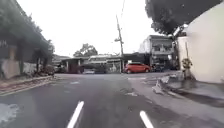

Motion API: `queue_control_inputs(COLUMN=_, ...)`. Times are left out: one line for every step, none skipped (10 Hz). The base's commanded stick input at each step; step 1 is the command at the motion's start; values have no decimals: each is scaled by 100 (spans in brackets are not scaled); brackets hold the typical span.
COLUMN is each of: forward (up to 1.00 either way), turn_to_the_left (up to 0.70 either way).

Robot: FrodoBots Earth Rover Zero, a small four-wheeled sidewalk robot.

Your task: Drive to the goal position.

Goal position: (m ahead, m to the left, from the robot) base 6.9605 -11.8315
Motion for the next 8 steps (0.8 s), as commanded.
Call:
queue_control_inputs(forward=85, turn_to_the_left=0)
queue_control_inputs(forward=85, turn_to_the_left=0)
queue_control_inputs(forward=85, turn_to_the_left=7)
queue_control_inputs(forward=85, turn_to_the_left=0)
queue_control_inputs(forward=85, turn_to_the_left=0)
queue_control_inputs(forward=85, turn_to_the_left=0)
queue_control_inputs(forward=85, turn_to_the_left=0)
queue_control_inputs(forward=85, turn_to_the_left=0)
